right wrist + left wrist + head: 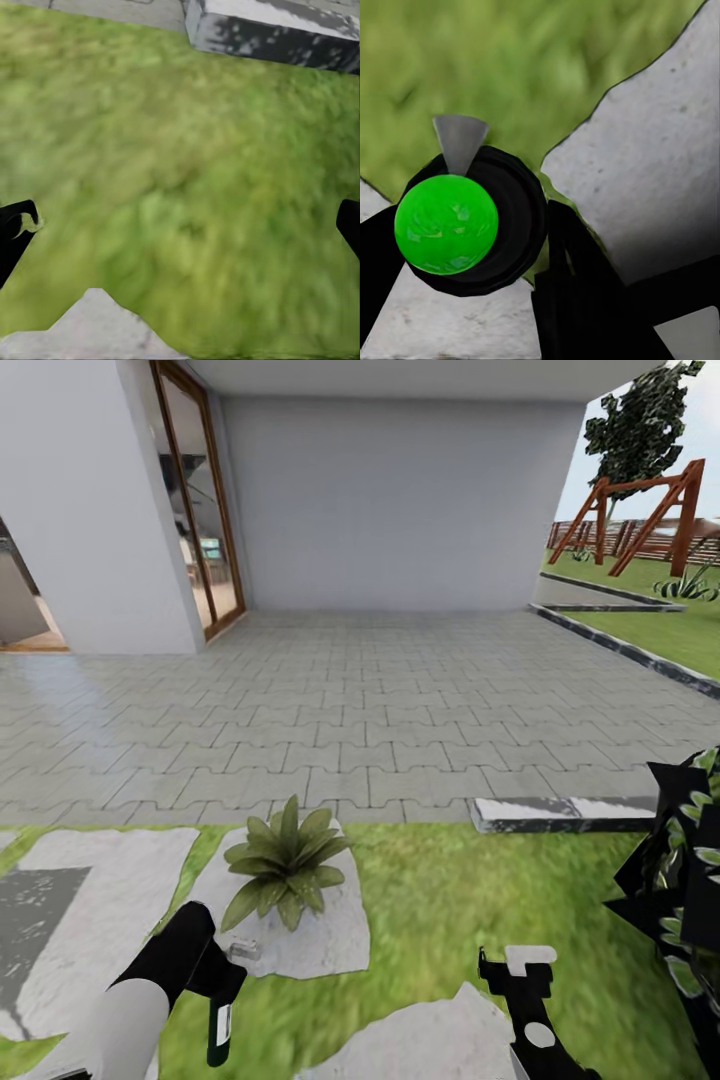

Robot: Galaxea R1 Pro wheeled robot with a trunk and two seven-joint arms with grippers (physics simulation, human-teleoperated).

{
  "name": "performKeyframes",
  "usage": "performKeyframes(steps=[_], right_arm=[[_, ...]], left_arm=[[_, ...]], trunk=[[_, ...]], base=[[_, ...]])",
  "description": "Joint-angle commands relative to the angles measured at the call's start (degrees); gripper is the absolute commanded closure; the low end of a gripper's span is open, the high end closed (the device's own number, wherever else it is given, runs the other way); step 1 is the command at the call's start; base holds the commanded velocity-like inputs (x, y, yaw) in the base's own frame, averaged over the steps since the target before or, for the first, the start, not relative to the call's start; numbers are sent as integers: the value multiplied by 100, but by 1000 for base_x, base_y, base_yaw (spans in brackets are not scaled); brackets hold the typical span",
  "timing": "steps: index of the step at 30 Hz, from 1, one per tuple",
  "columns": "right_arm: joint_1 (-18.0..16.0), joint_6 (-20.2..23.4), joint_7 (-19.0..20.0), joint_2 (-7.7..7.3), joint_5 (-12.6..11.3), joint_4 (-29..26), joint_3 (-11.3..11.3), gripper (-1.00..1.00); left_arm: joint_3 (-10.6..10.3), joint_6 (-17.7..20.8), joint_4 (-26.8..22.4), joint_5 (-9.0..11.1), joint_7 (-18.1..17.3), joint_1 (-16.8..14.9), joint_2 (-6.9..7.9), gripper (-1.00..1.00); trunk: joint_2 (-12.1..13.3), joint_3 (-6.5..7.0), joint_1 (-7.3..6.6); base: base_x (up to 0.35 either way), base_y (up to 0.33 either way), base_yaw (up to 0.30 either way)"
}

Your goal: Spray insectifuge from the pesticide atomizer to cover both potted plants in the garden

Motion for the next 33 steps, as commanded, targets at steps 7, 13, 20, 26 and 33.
performKeyframes(steps=[7,13,20,26,33], right_arm=[[-7,-11,-4,5,59,4,-40,-100],[-7,-2,1,5,59,4,-43,-100],[-7,-8,-1,-29,48,9,-59,-100],[-7,-12,10,-36,55,400,-58,-100],[-1,-18,-5,-55,59,461,-63,-100]], left_arm=[[29,-5,-54,-42,-59,-2,1,100],[22,-19,-450,-53,-56,-2,32,100],[-26,-13,-558,-117,-59,-2,76,100],[-66,18,-487,-131,-59,-2,65,100],[-81,11,-483,-125,-61,-2,41,100]], trunk=[[-3,-4,-9],[-3,-4,-9],[-3,-4,-9],[-3,-4,-9],[-3,-4,-9]], base=[[-55,312,-87],[96,327,-265],[20,330,-202],[-173,310,-8],[54,310,0]])
